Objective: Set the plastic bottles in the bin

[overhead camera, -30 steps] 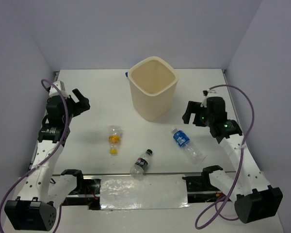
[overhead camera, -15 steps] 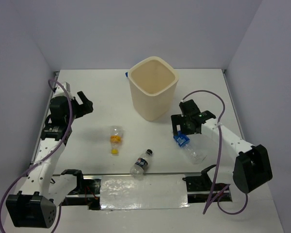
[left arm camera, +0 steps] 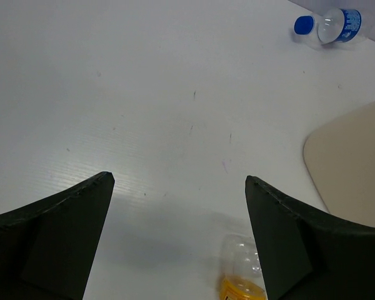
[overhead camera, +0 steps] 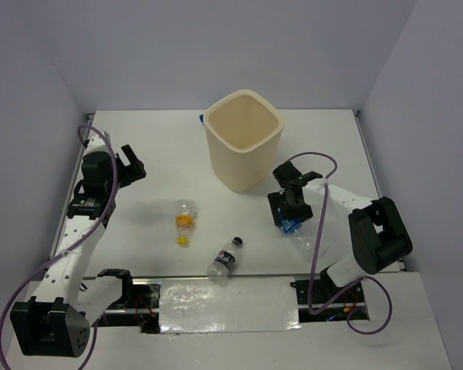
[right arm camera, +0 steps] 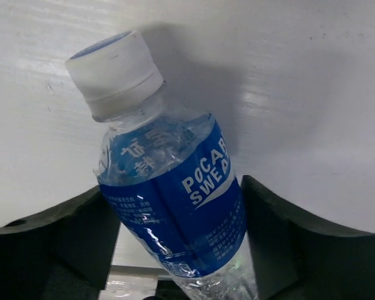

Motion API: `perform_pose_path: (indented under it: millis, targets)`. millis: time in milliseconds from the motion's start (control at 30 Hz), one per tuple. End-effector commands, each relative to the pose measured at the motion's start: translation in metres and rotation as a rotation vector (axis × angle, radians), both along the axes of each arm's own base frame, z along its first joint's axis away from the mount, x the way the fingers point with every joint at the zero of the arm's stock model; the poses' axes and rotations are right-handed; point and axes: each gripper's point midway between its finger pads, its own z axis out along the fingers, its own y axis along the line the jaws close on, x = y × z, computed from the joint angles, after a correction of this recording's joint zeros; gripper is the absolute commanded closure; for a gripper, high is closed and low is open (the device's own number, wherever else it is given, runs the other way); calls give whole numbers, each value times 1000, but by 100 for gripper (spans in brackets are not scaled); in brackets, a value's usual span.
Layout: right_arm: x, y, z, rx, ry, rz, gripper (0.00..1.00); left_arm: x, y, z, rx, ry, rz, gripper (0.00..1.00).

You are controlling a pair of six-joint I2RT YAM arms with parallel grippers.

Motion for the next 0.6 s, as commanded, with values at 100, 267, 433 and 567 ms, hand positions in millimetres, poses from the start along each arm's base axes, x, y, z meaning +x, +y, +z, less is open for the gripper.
perform_pose_path:
  millis: [100, 267, 433, 567]
  targets:
    - [13, 11, 29, 57, -90, 24, 52, 1, 7, 17, 13, -50, 35, 1]
    - [21, 13, 92, 131, -266, 41, 53, -1, 7, 18, 6, -51, 36, 1]
    - [28, -18, 183, 89, -548, -63, 54, -2, 3, 18, -10, -51, 20, 1]
    - [47, -46, 295, 78, -871, -228, 55, -1, -1, 18, -23, -50, 2, 1]
